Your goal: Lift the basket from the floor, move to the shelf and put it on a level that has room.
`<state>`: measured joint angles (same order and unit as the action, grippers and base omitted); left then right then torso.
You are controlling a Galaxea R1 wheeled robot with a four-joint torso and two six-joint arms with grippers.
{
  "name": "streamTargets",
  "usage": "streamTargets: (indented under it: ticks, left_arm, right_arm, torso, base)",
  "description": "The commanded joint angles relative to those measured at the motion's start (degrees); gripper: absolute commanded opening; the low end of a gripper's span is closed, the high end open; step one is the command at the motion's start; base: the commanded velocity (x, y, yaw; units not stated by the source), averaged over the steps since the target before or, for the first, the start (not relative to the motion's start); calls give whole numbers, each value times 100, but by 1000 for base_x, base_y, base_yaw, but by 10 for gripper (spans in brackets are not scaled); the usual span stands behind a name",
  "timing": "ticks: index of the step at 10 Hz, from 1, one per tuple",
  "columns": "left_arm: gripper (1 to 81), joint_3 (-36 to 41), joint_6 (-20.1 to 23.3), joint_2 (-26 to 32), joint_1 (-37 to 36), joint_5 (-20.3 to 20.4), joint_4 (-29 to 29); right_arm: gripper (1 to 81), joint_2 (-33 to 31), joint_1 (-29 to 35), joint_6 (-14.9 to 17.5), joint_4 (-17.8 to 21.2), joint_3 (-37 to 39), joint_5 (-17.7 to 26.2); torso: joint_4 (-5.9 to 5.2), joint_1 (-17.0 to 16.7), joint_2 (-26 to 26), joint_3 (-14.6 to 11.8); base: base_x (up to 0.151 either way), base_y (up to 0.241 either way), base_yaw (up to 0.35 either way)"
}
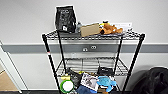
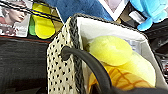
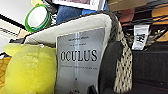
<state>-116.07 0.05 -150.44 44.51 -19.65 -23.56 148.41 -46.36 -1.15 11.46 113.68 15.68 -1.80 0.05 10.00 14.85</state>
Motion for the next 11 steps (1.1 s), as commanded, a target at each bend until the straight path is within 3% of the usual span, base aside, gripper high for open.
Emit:
streamTargets:
  ticks: [1,3,11]
  left_arm:
    - [10,1363,30,706,-1106,-198,-201]
    - [10,2216,-22,1190,-1255,137,-201]
    - [10,3510,-268,1947,-1984,137,-201]
  right_arm:
    - [10,-879,1132,-132,155,-1611,-65]
    - [10,-1152,1229,-175,164,-2076,-99]
    - [10,-1891,1950,-175,638,-3203,-135]
  torso:
    - [0,0,0,0]
    - [0,-2,0,0]
    - [0,-2,0,0]
  base:
    - [0,0,0]
    - [0,0,0]
    - [0,0,0]
